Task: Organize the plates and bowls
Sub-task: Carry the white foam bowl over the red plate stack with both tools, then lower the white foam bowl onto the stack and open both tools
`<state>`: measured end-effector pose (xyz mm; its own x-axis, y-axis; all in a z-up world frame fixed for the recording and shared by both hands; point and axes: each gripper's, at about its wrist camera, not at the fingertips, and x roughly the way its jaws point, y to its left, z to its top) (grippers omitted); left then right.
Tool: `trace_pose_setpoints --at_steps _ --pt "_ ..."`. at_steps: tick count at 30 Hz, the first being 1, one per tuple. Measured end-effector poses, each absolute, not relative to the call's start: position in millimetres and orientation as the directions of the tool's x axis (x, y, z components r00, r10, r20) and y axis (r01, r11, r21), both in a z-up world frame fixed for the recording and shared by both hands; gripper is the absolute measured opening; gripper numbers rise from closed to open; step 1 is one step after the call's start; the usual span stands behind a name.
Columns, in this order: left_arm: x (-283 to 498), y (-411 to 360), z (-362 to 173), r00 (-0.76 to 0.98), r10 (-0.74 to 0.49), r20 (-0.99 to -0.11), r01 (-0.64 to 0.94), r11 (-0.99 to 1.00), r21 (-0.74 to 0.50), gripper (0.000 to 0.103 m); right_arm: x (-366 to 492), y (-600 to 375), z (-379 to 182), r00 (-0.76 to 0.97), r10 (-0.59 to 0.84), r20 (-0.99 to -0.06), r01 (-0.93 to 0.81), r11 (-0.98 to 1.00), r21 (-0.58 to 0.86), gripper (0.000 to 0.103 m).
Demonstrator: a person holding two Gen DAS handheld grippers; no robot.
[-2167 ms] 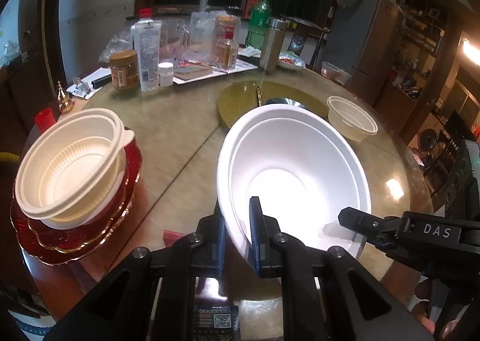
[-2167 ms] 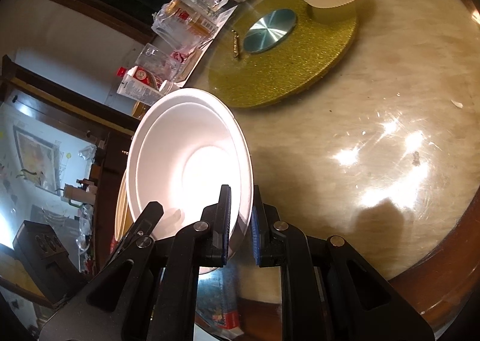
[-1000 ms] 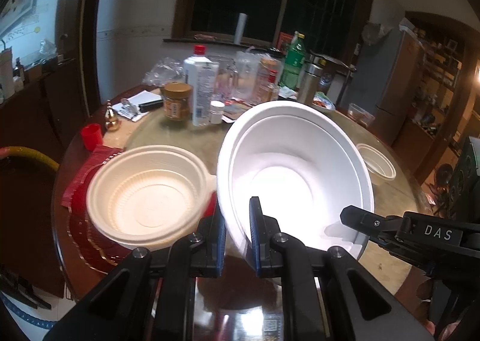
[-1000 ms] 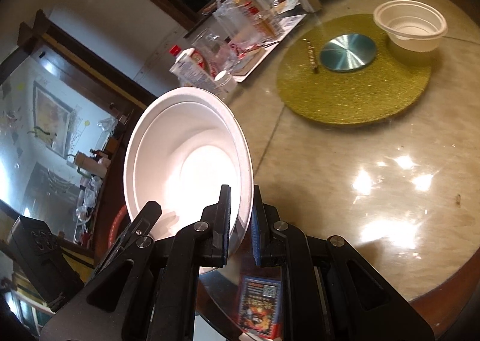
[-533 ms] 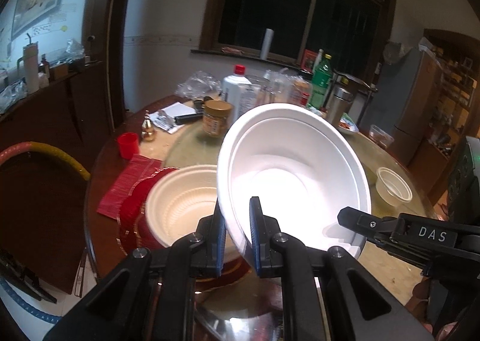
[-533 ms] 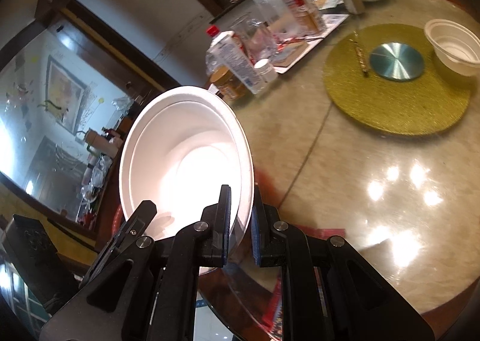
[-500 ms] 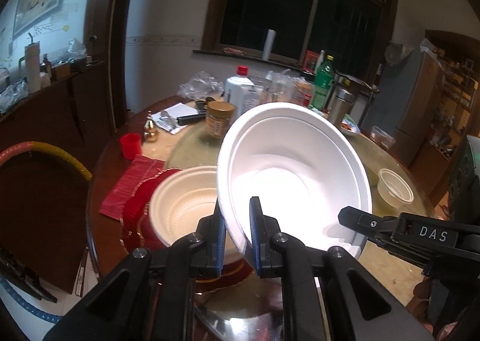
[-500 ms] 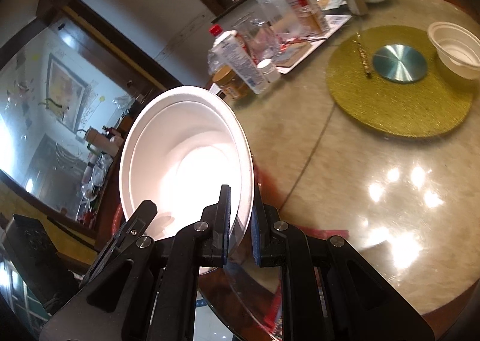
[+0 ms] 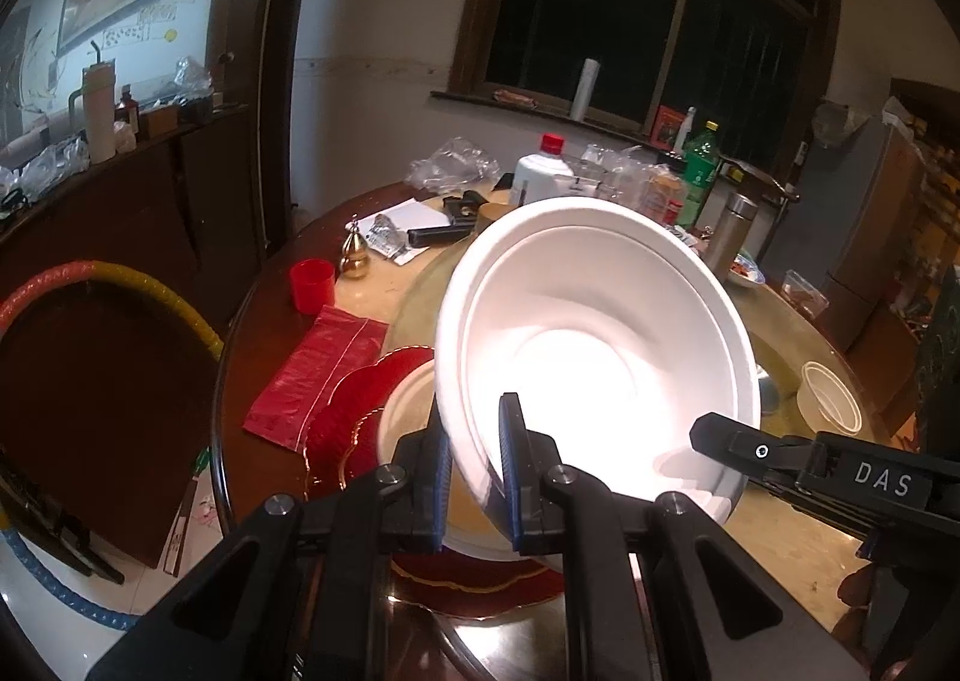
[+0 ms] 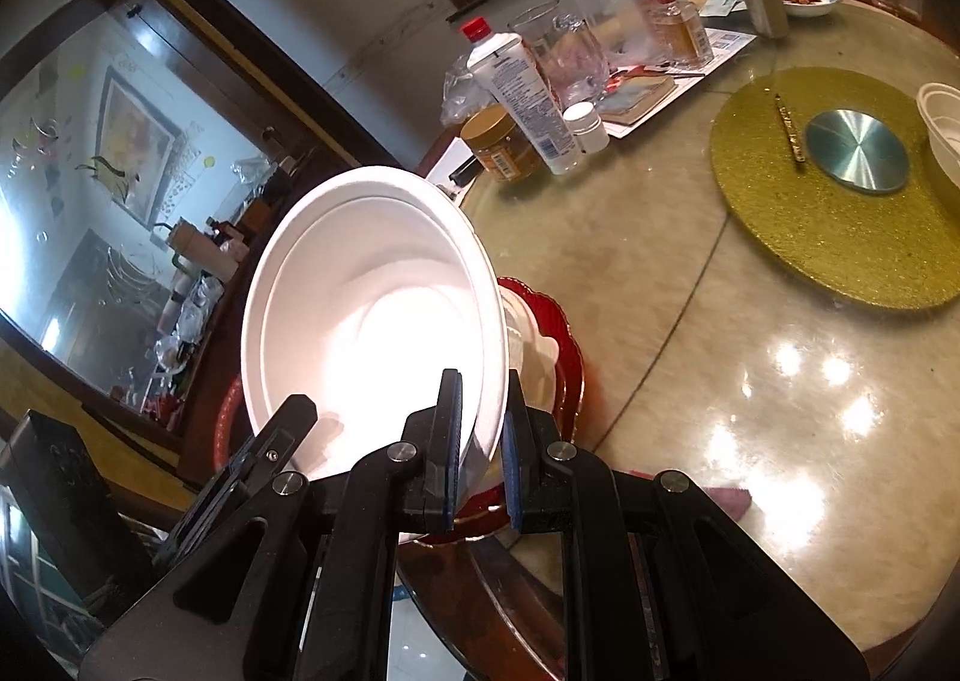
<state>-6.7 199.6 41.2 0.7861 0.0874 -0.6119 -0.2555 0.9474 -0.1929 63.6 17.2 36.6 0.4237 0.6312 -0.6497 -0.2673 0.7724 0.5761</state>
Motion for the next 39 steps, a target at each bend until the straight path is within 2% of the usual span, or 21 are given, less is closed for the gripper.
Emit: trace_pose_setpoints --at_steps 39 --pt "17.4 224.6 11.3 0.723 0.105 -0.683 -0.317 0.928 -0.194 0.013 93.6 59.2 12.0 0.372 0.563 -0.738 -0.262 0.826 0.498 0.012"
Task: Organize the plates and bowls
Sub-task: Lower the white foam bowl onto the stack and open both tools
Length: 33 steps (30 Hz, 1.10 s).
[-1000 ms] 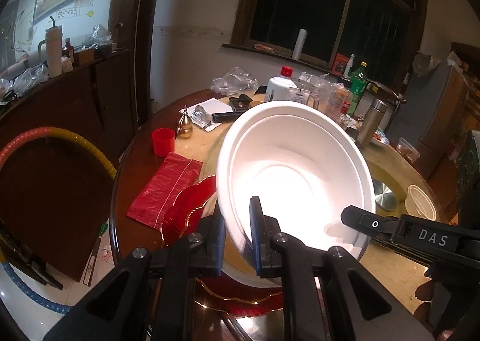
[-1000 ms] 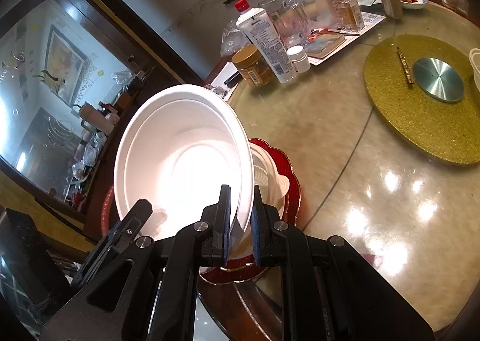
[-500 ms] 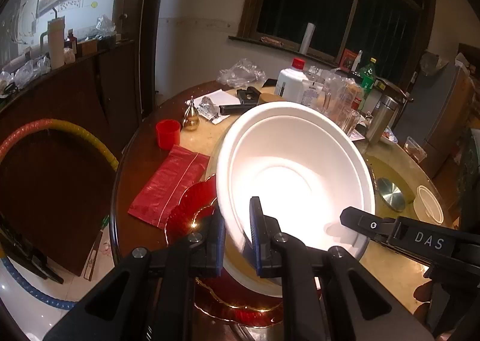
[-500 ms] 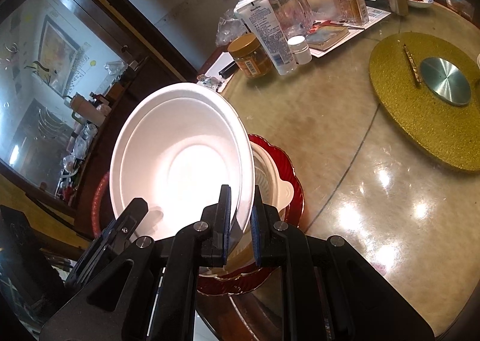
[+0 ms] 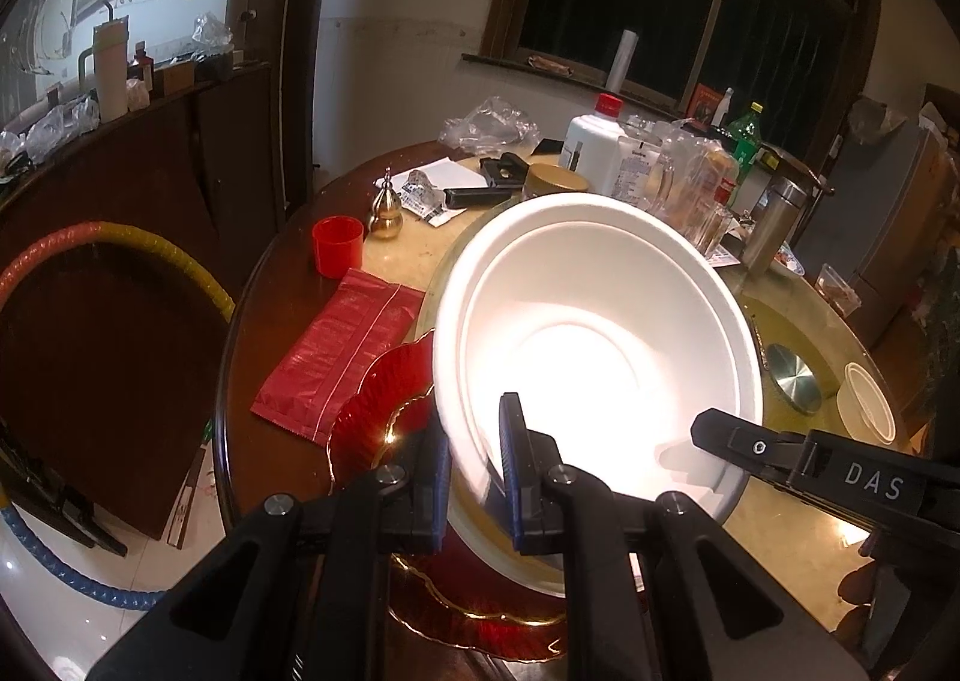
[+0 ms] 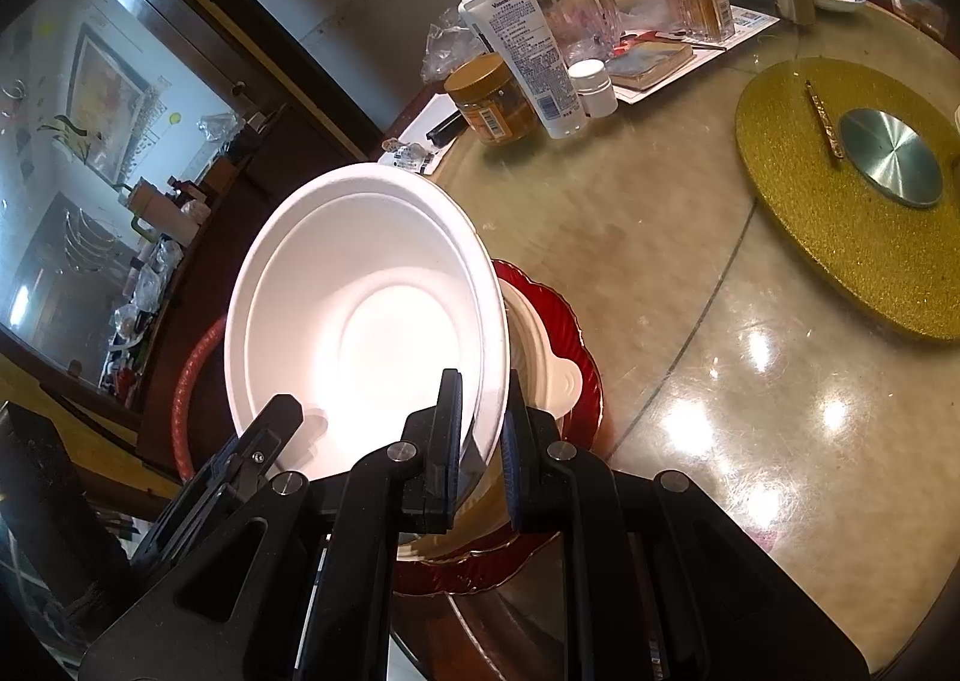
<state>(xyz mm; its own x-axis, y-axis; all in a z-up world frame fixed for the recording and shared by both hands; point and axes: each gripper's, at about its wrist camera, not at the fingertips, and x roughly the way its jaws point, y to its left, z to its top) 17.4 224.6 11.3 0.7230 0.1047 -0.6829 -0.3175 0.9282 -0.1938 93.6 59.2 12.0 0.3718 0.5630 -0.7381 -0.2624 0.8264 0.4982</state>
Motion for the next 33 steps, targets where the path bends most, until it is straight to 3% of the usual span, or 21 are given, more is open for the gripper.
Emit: trace_pose_setpoints --at_steps 33 --pt "18.7 231.1 3.4 0.705 0.107 -0.701 -0.332 0.923 -0.193 0.013 93.0 72.0 8.8 0.350 0.514 -0.783 -0.268 0.856 0.442 0.014"
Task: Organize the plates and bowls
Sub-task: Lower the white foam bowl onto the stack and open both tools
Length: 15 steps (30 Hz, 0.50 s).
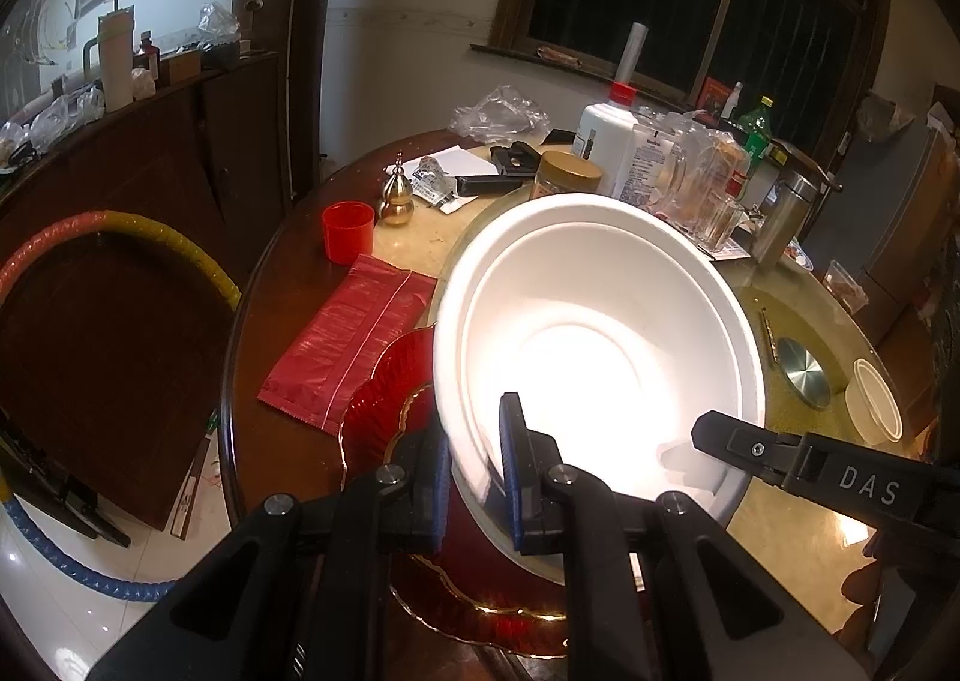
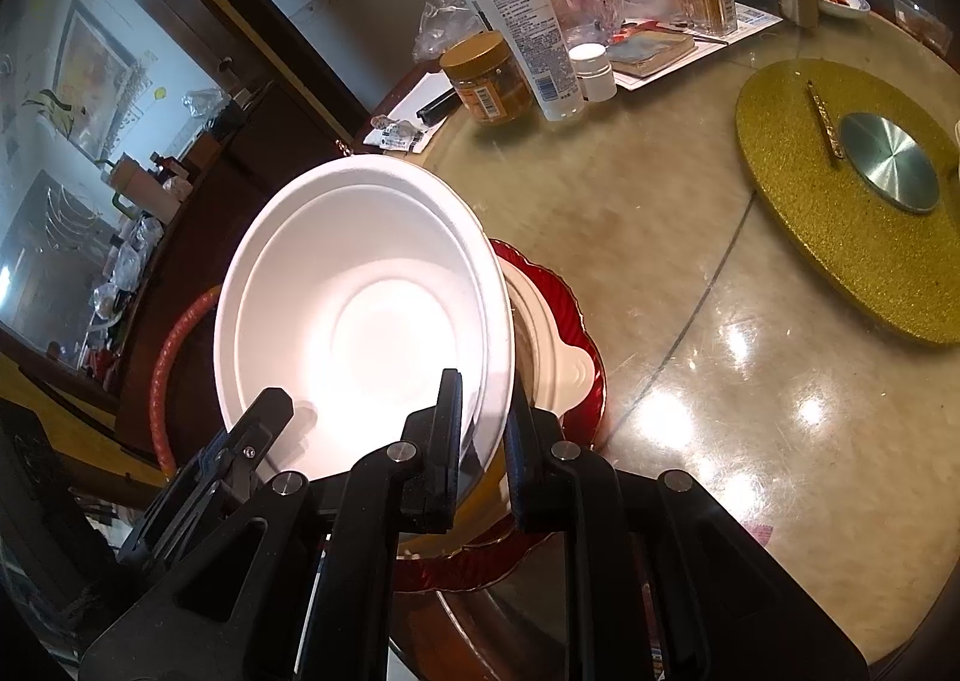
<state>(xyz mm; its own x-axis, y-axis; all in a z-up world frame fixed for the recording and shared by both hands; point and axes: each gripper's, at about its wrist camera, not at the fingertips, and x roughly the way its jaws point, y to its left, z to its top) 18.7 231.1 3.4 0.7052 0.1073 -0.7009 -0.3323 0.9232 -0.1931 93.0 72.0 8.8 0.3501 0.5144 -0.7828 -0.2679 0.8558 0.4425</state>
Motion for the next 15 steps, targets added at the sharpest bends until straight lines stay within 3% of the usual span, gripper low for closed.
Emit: trace_pose_setpoints --at_steps 15 --pt "17.7 236.2 4.8 0.704 0.097 -0.703 -0.340 0.916 -0.214 0.015 92.5 74.0 11.1 0.335 0.508 -0.793 -0.261 0.859 0.440 0.014"
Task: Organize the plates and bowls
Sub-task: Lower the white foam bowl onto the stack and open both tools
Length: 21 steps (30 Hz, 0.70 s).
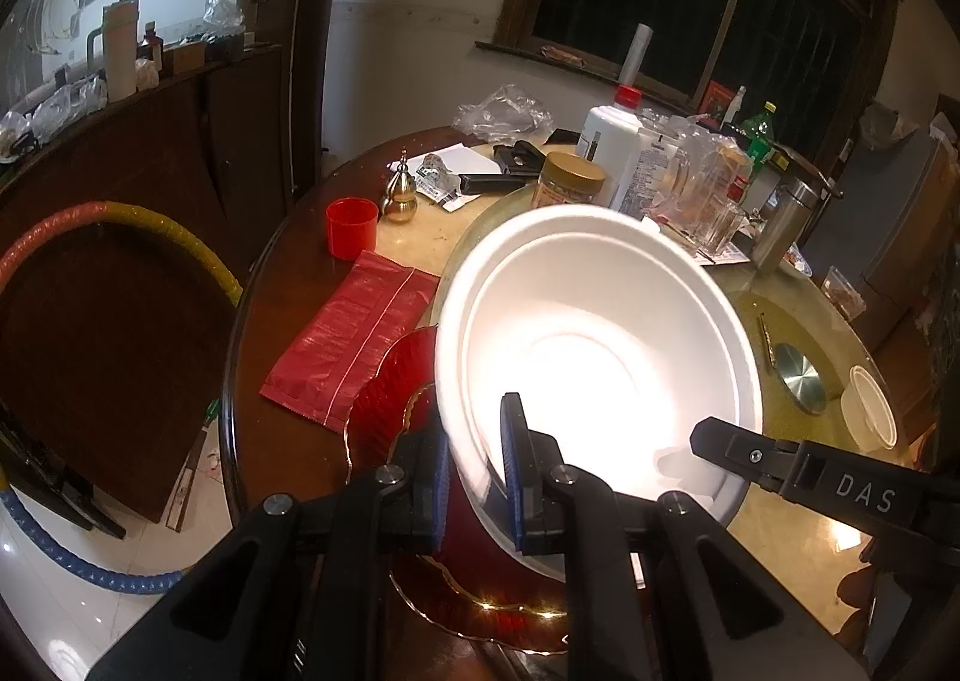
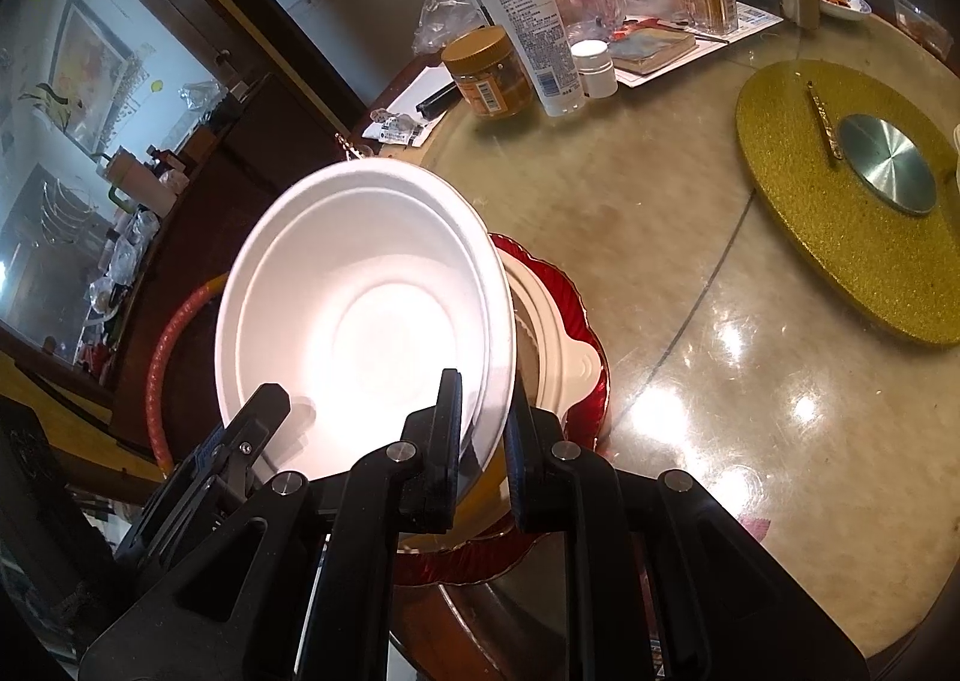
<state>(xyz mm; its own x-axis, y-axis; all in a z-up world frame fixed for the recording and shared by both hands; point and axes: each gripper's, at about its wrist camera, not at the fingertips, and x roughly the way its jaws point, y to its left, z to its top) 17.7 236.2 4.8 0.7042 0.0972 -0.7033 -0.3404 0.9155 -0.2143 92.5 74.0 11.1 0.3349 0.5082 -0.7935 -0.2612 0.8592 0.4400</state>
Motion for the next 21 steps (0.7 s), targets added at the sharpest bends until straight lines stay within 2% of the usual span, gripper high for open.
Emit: trace_pose_setpoints --at_steps 2,6,8,11,16,17,18,20,21 --pt "17.3 238.0 5.1 0.705 0.092 -0.704 -0.344 0.911 -0.225 0.019 92.0 74.0 11.1 0.332 0.514 -0.791 -0.263 0.855 0.446 0.015" --pt "14.2 239.1 7.2 0.713 0.101 -0.694 -0.353 0.907 -0.230 0.049 90.2 73.8 13.9 0.336 0.515 -0.788 -0.267 0.855 0.445 0.016" --pt "12.2 239.1 9.3 0.718 0.104 -0.689 -0.354 0.906 -0.231 0.052 89.6 72.1 15.5 0.339 0.518 -0.786 -0.265 0.854 0.448 0.016" --pt "7.2 241.9 13.7 0.729 0.123 -0.674 -0.370 0.898 -0.236 0.063 88.3 67.5 18.7 0.345 0.523 -0.779 -0.260 0.851 0.456 0.017" --pt "-4.6 247.9 25.8 0.759 0.169 -0.629 -0.406 0.878 -0.254 0.067 83.7 53.3 29.6 0.367 0.549 -0.751 -0.255 0.836 0.486 0.018" --pt "-6.8 248.0 29.0 0.766 0.171 -0.620 -0.405 0.877 -0.259 0.071 82.7 49.1 31.9 0.372 0.553 -0.745 -0.252 0.833 0.492 0.024" --pt "-8.2 247.3 31.9 0.775 0.170 -0.609 -0.401 0.877 -0.266 0.075 82.3 44.5 33.3 0.376 0.558 -0.739 -0.248 0.830 0.500 0.035" --pt "-11.6 245.2 38.2 0.793 0.165 -0.586 -0.390 0.877 -0.280 0.082 80.5 34.2 35.8 0.385 0.570 -0.726 -0.234 0.821 0.521 0.047" --pt "-12.2 241.5 42.0 0.801 0.155 -0.578 -0.376 0.882 -0.285 0.082 79.2 27.4 36.9 0.392 0.576 -0.717 -0.223 0.816 0.533 0.048"
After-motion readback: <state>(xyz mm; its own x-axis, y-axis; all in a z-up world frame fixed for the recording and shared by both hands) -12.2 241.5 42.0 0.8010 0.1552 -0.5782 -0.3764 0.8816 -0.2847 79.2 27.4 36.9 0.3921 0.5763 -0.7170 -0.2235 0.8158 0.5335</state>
